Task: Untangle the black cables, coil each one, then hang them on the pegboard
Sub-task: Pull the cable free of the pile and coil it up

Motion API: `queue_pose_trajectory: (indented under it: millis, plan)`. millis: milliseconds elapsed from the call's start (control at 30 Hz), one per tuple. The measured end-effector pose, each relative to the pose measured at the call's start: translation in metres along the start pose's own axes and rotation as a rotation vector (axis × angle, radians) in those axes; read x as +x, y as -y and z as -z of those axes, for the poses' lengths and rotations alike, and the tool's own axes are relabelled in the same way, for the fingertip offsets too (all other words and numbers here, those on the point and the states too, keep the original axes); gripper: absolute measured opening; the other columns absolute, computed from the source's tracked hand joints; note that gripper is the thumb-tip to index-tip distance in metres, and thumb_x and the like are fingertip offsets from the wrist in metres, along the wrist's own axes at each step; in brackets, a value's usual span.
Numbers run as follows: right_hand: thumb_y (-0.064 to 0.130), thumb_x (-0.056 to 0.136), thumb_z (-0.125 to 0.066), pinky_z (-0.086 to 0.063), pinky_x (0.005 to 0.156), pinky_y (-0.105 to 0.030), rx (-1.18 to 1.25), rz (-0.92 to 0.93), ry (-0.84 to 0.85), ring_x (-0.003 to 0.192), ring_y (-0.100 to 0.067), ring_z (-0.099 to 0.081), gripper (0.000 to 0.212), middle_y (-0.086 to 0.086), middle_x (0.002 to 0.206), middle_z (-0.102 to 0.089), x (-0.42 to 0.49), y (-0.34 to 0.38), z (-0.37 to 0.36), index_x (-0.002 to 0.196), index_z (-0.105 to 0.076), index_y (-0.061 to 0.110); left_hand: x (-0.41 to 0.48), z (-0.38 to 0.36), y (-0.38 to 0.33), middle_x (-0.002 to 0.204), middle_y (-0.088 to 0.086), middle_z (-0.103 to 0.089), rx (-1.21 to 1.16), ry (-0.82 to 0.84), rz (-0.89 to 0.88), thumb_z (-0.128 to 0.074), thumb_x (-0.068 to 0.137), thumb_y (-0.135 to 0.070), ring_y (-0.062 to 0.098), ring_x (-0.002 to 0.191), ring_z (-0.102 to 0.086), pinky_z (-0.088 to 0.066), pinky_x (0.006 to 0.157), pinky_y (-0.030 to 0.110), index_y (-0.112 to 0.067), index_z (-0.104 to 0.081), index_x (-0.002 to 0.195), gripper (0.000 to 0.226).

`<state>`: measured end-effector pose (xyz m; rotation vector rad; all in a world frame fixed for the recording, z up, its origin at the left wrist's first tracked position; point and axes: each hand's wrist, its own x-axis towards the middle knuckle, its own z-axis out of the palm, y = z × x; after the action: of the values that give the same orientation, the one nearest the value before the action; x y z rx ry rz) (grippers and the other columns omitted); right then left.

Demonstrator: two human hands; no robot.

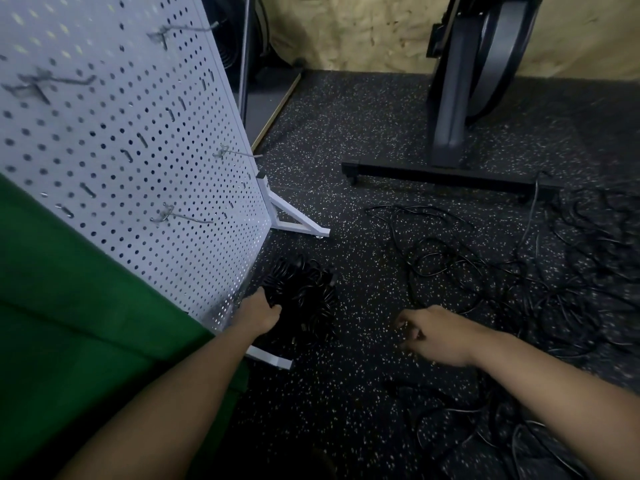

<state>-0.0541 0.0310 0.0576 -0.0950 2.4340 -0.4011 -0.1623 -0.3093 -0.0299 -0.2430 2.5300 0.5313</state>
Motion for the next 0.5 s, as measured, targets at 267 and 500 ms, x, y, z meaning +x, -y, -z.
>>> queue_pose_trajectory:
  millis: [267,500]
  plan:
    - [0.042,0.102,-0.061,-0.051,0.104,-0.039,0.038,-0.054,-0.11,0.118,-0.02,-0.059,0.054,-0.002,0.14,-0.053,-0.057,0.003,0.02,0.152,-0.042,0.035,-0.094,0.054,-0.102,0.157,0.009,-0.049,0.257,0.231,-0.371,-0.061,0.103,-0.044,0.027,0.139,-0.052,-0.039,0.11,0.031,-0.022,-0.039,0.16,0.065]
    - [0.036,0.102,-0.061,-0.052,0.103,-0.043,0.036,-0.089,-0.204,0.125,-0.031,-0.059,0.056,-0.01,0.146,-0.052,-0.115,-0.018,0.018,0.153,-0.042,0.025,-0.177,0.067,-0.212,0.147,0.007,-0.058,0.595,0.226,-0.64,-0.059,0.104,-0.046,0.027,0.133,-0.055,-0.043,0.112,0.039,-0.023,-0.051,0.152,0.054]
